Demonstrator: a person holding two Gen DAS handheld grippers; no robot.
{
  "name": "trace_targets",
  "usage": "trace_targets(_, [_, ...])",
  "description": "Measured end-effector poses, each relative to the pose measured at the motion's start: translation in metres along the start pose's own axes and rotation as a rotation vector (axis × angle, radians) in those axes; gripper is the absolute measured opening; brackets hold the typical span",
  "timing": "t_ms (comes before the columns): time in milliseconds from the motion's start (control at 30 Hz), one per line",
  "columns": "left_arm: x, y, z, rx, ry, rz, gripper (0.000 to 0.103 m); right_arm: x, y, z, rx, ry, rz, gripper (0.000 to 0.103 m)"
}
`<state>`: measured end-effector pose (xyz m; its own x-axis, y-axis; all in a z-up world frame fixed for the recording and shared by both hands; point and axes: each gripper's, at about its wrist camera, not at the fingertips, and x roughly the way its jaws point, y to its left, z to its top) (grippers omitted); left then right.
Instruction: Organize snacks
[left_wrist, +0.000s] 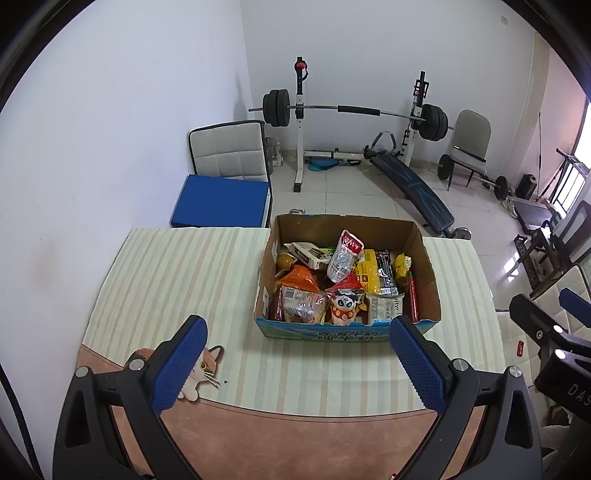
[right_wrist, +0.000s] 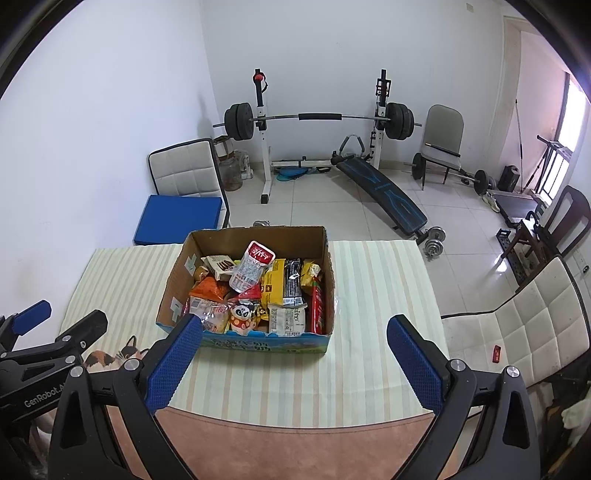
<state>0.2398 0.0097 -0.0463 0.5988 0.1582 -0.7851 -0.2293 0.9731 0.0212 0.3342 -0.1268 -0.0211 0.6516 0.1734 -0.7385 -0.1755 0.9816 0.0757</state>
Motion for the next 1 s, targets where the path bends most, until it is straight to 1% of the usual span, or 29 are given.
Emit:
trace_targets(333, [-0.0062, 0.0011, 0.0013, -0.01, -0.012, -0.002, 0.101, -0.004, -0.0006, -0.0006, -0.016, -0.009, 0.008, 0.102])
trace_targets(1000, [-0.0091, 0.0021, -0.0008, -0.005, -0.005, -0.002, 0.101, -0.0015, 0.0032, 0.0016, -0.023, 0.0, 0.016, 0.102])
